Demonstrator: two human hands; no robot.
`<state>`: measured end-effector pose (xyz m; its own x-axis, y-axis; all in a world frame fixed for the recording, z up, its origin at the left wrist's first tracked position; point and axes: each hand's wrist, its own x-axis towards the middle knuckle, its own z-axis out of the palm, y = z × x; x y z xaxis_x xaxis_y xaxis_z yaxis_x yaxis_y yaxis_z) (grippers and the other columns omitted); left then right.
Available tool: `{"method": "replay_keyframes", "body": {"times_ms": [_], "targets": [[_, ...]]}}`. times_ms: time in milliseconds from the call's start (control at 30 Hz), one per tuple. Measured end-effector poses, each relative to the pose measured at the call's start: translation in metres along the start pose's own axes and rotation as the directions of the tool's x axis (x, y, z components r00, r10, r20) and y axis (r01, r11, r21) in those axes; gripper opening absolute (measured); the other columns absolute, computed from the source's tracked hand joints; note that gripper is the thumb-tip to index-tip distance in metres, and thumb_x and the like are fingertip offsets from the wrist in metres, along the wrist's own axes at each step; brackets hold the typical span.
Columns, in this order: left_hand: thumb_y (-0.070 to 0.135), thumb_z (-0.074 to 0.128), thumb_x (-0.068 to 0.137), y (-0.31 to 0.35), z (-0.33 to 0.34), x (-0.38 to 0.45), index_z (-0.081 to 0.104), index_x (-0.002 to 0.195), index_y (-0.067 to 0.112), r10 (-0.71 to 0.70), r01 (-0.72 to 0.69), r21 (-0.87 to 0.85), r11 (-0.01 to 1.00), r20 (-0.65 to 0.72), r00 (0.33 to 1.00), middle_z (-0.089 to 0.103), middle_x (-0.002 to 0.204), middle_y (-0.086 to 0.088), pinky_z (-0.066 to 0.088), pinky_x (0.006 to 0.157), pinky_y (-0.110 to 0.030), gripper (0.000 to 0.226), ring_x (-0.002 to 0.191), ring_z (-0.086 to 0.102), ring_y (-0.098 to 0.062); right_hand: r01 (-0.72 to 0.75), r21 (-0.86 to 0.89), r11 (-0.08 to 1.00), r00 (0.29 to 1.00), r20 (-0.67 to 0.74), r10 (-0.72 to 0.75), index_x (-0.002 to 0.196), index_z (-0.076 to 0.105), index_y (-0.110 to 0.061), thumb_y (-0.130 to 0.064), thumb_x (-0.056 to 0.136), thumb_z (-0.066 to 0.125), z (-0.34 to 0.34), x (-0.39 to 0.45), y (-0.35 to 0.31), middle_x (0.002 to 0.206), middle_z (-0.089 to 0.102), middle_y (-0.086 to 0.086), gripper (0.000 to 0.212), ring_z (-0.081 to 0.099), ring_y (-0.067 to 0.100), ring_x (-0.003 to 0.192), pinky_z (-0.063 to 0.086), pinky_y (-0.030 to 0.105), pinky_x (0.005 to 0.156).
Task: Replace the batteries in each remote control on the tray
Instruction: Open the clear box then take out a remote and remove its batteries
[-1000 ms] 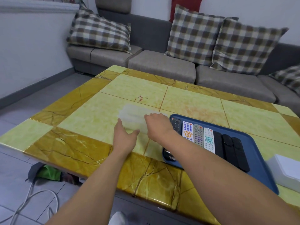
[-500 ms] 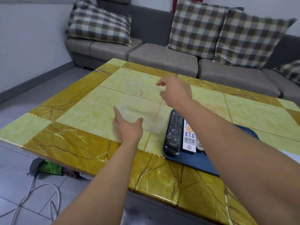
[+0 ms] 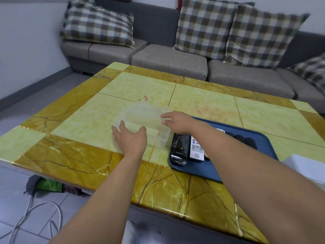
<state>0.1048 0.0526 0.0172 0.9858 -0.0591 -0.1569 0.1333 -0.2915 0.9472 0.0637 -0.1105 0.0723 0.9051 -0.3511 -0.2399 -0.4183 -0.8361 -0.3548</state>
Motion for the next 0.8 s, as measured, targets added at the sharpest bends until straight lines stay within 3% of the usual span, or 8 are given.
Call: {"method": "replay_keyframes", "body": {"times_ms": [100, 167, 233, 333, 433, 533, 667, 800], "targets": [[0.026, 0.062, 0.092, -0.002, -0.005, -0.002, 0.03, 0.156, 0.023, 0.02, -0.019, -0.01, 1.0, 0.007, 1.0, -0.002, 0.168, 0.002, 0.022, 0.12, -0.043, 0.072, 0.154, 0.009, -0.024, -0.034, 0.017, 0.999, 0.963, -0.265, 0.038, 0.13, 0.06, -0.025, -0.029, 0.098, 0.055, 0.0, -0.026, 0.002, 0.136, 0.056, 0.003, 0.033, 0.051, 0.025, 0.126, 0.046, 0.039, 0.1], [0.025, 0.062, 0.093, 0.0, -0.008, -0.005, 0.03, 0.156, 0.023, 0.051, -0.051, -0.004, 0.999, -0.016, 0.999, -0.002, 0.168, 0.002, 0.022, 0.12, -0.043, 0.071, 0.154, 0.009, -0.025, -0.161, 0.013, 0.987, 0.923, -0.351, 0.155, 0.114, 0.064, -0.027, -0.033, 0.091, 0.058, 0.007, -0.053, 0.003, 0.12, 0.063, -0.001, 0.025, 0.06, 0.023, 0.108, 0.051, 0.038, 0.086], [0.025, 0.064, 0.093, 0.004, -0.011, -0.009, 0.03, 0.156, 0.022, 0.084, -0.084, 0.002, 0.996, -0.048, 0.995, -0.001, 0.169, 0.0, 0.021, 0.12, -0.042, 0.071, 0.154, 0.009, -0.026, -0.288, -0.069, 0.955, 0.923, -0.286, 0.258, 0.116, 0.059, -0.022, -0.051, 0.088, 0.06, 0.021, -0.077, -0.002, 0.118, 0.064, 0.0, 0.041, 0.062, 0.026, 0.105, 0.05, 0.037, 0.082], [0.023, 0.065, 0.091, 0.007, -0.011, -0.02, 0.033, 0.154, 0.02, 0.139, -0.138, 0.015, 0.99, -0.067, 0.988, 0.003, 0.168, -0.002, 0.019, 0.12, -0.042, 0.071, 0.154, 0.009, -0.027, -0.373, -0.221, 0.901, 0.919, -0.221, 0.326, 0.136, 0.043, -0.016, -0.07, 0.086, 0.054, 0.043, -0.093, -0.009, 0.133, 0.054, 0.007, 0.074, 0.058, 0.031, 0.117, 0.043, 0.04, 0.08], [0.022, 0.065, 0.091, 0.007, -0.012, -0.034, 0.036, 0.152, 0.019, 0.16, -0.16, 0.01, 0.987, -0.025, 0.987, 0.011, 0.167, -0.003, 0.021, 0.119, -0.042, 0.067, 0.152, 0.013, -0.025, -0.392, -0.206, 0.897, 0.915, -0.193, 0.355, 0.149, 0.026, -0.013, -0.067, 0.089, 0.053, 0.052, -0.099, -0.016, 0.145, 0.04, 0.011, 0.085, 0.05, 0.034, 0.127, 0.043, 0.044, 0.091], [0.02, 0.065, 0.091, 0.008, -0.016, -0.043, 0.038, 0.15, 0.017, 0.154, -0.154, 0.009, 0.988, 0.007, 0.988, 0.019, 0.164, -0.005, 0.021, 0.118, -0.041, 0.065, 0.151, 0.018, -0.025, -0.399, -0.19, 0.897, 0.916, -0.125, 0.381, 0.152, 0.016, -0.012, -0.06, 0.089, 0.058, 0.056, -0.099, -0.022, 0.144, 0.042, 0.014, 0.09, 0.048, 0.033, 0.129, 0.041, 0.043, 0.096], [0.02, 0.066, 0.091, 0.012, -0.022, -0.054, 0.045, 0.144, 0.018, 0.163, -0.162, -0.023, 0.986, 0.027, 0.986, 0.031, 0.158, -0.006, 0.029, 0.115, -0.042, 0.057, 0.147, 0.028, -0.025, -0.456, -0.047, 0.889, 0.889, -0.08, 0.451, 0.153, 0.009, -0.01, -0.049, 0.092, 0.053, 0.054, -0.098, -0.024, 0.137, 0.054, 0.014, 0.085, 0.054, 0.034, 0.123, 0.041, 0.041, 0.087], [0.021, 0.064, 0.092, 0.01, -0.025, -0.065, 0.055, 0.135, 0.021, 0.149, -0.144, -0.077, 0.987, 0.057, 0.987, 0.05, 0.143, -0.002, 0.04, 0.103, -0.037, 0.044, 0.135, 0.044, -0.022, -0.449, 0.303, 0.841, 0.859, -0.111, 0.499, 0.151, 0.01, -0.009, -0.05, 0.09, 0.046, 0.045, -0.108, -0.019, 0.133, 0.056, 0.014, 0.082, 0.055, 0.037, 0.119, 0.039, 0.04, 0.082]]}}
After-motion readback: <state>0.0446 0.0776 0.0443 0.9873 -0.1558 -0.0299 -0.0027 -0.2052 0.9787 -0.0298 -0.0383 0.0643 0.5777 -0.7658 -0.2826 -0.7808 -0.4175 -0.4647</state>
